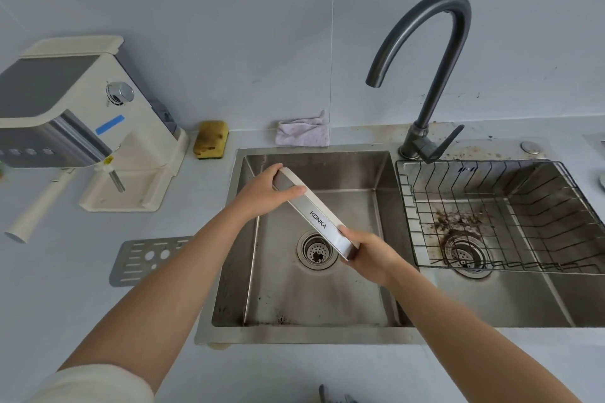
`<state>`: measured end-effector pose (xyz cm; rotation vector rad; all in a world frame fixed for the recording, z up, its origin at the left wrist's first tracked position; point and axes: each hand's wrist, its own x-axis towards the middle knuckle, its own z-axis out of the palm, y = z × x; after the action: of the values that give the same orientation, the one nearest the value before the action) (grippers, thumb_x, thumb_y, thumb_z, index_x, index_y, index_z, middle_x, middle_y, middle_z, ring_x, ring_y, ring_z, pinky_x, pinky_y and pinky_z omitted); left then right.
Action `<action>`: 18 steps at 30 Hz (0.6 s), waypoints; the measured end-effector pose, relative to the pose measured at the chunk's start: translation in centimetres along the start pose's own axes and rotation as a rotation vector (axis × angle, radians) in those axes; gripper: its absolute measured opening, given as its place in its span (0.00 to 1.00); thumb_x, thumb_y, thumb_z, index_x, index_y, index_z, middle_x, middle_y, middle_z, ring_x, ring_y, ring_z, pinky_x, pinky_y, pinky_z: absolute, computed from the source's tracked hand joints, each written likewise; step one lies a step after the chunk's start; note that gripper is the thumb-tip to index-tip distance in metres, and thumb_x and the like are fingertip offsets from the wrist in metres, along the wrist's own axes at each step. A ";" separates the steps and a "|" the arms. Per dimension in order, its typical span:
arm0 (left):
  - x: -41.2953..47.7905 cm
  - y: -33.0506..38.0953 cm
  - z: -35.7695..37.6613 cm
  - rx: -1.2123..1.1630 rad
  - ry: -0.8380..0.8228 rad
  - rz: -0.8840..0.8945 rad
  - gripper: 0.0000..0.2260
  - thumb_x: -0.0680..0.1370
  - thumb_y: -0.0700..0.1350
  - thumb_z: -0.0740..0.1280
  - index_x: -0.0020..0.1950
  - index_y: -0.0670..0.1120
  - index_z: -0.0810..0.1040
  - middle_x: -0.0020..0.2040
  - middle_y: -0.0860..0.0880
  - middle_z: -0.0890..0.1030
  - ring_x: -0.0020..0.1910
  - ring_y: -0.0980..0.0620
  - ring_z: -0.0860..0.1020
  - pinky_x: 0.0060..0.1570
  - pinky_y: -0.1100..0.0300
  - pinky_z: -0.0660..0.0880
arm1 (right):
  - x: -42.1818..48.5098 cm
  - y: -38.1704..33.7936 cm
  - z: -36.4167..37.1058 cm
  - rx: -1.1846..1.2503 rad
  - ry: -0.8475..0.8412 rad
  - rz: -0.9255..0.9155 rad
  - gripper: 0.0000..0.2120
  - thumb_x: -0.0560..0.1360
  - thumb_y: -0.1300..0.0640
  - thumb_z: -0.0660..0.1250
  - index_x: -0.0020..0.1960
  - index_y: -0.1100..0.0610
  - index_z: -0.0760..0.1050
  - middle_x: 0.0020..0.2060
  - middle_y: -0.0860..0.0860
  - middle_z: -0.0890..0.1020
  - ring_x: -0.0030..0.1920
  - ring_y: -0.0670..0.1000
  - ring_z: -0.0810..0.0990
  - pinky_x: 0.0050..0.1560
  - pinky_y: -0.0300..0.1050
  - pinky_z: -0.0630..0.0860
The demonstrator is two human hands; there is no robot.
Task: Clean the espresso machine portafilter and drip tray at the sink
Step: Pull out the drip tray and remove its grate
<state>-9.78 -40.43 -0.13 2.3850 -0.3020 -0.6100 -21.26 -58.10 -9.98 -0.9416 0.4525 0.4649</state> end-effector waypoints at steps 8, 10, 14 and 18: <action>1.7 1.2 0.8 0.139 -0.030 -0.126 0.34 0.73 0.62 0.64 0.72 0.43 0.63 0.69 0.46 0.70 0.67 0.46 0.69 0.61 0.54 0.68 | 0.1 0.6 0.3 0.090 0.060 0.165 0.19 0.66 0.48 0.66 0.55 0.55 0.77 0.50 0.56 0.80 0.49 0.55 0.78 0.55 0.50 0.73; 1.9 1.4 1.0 0.181 -0.039 -0.144 0.35 0.74 0.62 0.63 0.73 0.42 0.61 0.71 0.45 0.67 0.69 0.45 0.67 0.61 0.54 0.67 | 0.1 0.7 0.3 0.087 0.062 0.193 0.19 0.68 0.47 0.65 0.56 0.54 0.76 0.51 0.57 0.79 0.51 0.57 0.77 0.59 0.53 0.72; 2.5 1.2 1.3 0.234 -0.046 -0.171 0.36 0.74 0.63 0.62 0.73 0.42 0.60 0.72 0.45 0.66 0.70 0.45 0.66 0.62 0.53 0.67 | 0.2 0.7 0.4 0.091 0.090 0.237 0.17 0.75 0.46 0.60 0.56 0.56 0.75 0.51 0.58 0.79 0.51 0.58 0.79 0.52 0.52 0.78; 2.8 1.1 1.3 0.275 -0.048 -0.187 0.36 0.74 0.64 0.61 0.73 0.41 0.60 0.72 0.45 0.66 0.70 0.44 0.66 0.62 0.52 0.67 | 0.4 0.7 0.4 0.080 0.109 0.281 0.21 0.74 0.43 0.61 0.59 0.57 0.73 0.53 0.59 0.79 0.51 0.58 0.79 0.49 0.51 0.80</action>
<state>-8.05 -42.96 -1.28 2.6867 -0.1939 -0.7538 -21.21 -57.34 -10.47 -0.8318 0.7031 0.6469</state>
